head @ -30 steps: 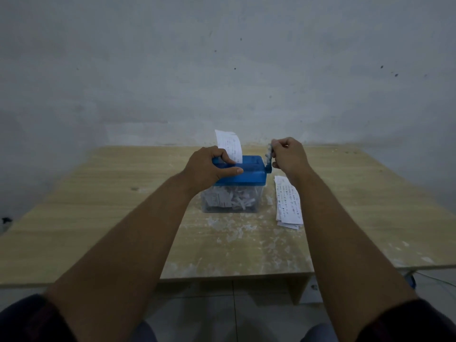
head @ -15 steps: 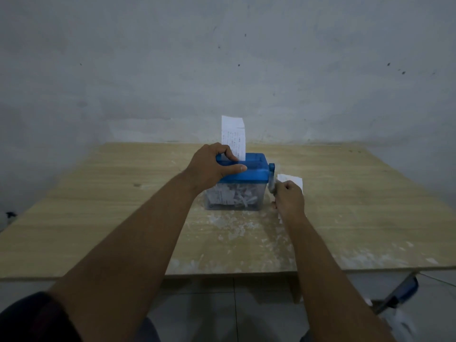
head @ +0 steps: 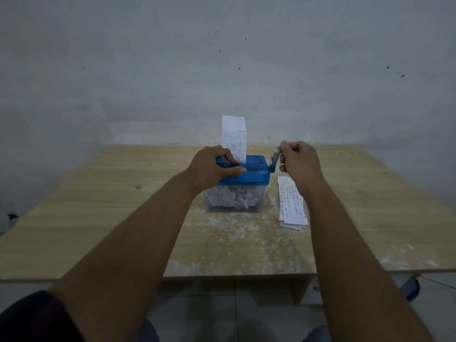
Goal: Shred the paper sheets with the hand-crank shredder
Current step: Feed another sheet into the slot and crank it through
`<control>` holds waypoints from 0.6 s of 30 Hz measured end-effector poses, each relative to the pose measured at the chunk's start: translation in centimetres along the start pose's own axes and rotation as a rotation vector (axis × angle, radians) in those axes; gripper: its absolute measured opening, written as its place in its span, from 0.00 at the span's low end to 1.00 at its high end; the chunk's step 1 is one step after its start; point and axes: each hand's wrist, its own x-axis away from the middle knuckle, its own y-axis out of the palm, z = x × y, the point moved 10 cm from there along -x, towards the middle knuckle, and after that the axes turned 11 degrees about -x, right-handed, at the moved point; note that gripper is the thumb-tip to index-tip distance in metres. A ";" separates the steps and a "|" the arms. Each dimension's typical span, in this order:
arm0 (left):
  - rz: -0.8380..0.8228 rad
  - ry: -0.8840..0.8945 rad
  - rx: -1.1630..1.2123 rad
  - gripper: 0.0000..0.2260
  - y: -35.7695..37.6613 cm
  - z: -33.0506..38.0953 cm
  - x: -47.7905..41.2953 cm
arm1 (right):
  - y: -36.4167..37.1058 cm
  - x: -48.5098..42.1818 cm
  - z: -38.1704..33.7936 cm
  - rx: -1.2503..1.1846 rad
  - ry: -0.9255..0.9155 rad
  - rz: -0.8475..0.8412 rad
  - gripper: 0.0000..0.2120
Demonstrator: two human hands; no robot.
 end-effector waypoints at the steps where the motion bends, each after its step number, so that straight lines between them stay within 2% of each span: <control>1: 0.000 0.000 0.002 0.14 0.0 -0.1 -0.1 | 0.4 -0.9 0.0 0.015 0.009 -0.020 0.12; 6: 0.011 0.015 0.004 0.12 0.1 -0.2 -0.1 | 1.6 -4.8 1.8 0.048 0.096 -0.046 0.13; 9: 0.019 0.014 -0.002 0.13 0.0 -0.3 0.0 | 1.9 -5.2 4.5 0.176 0.144 -0.053 0.10; 12: 0.012 -0.001 -0.010 0.14 0.2 -0.3 -0.1 | 1.9 -3.6 9.2 0.252 0.326 -0.113 0.09; 15: 0.036 -0.001 -0.028 0.14 0.2 -0.1 0.0 | 0.9 -1.7 11.5 0.193 0.362 -0.031 0.08; 18: 0.055 -0.009 -0.022 0.14 0.2 0.0 0.1 | -0.2 1.4 12.0 0.221 0.322 0.049 0.12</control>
